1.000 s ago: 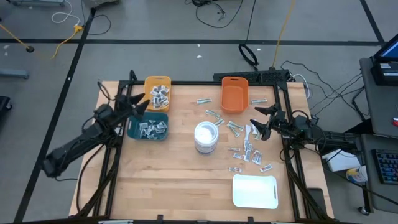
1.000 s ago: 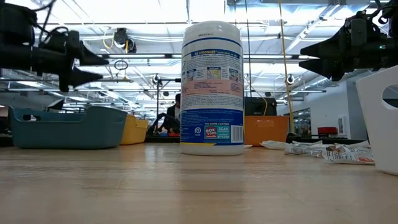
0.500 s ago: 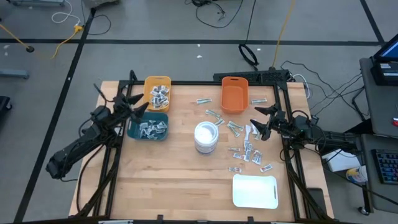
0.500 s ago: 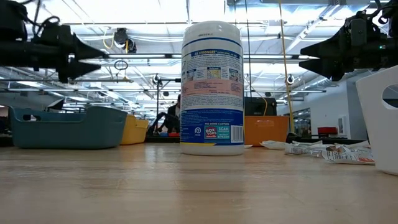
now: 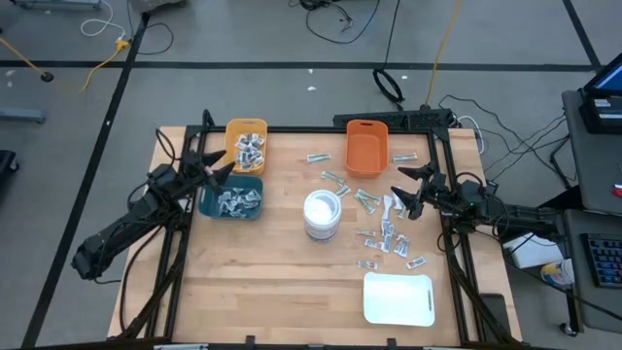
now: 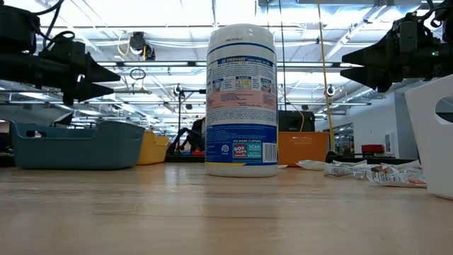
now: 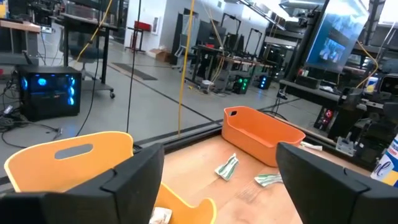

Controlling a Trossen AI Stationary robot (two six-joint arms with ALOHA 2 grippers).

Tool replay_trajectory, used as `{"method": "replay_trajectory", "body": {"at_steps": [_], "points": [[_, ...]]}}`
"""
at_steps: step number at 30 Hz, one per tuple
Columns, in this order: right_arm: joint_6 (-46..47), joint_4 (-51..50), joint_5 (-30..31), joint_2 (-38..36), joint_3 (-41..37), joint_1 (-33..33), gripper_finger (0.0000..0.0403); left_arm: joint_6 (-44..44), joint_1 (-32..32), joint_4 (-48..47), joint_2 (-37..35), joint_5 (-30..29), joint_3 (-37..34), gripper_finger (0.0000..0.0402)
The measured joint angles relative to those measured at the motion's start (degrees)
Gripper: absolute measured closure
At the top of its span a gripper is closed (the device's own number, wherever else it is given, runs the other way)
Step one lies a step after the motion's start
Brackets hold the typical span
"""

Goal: Pick & Place First Aid Supplies
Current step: Put the green bandage into the white bin

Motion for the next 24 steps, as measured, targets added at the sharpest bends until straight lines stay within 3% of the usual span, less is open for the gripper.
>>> {"method": "replay_trajectory", "body": {"at_steps": [8, 24], "points": [[0.0, 0.0, 0.0, 0.0, 0.0, 0.0, 0.0078, -0.1, 0.0, 0.0, 0.0, 0.0, 0.0, 0.0074], [0.0, 0.0, 0.0, 0.0, 0.0, 0.0, 0.0078, -0.1, 0.0, 0.0, 0.0, 0.0, 0.0, 0.0096]]}}
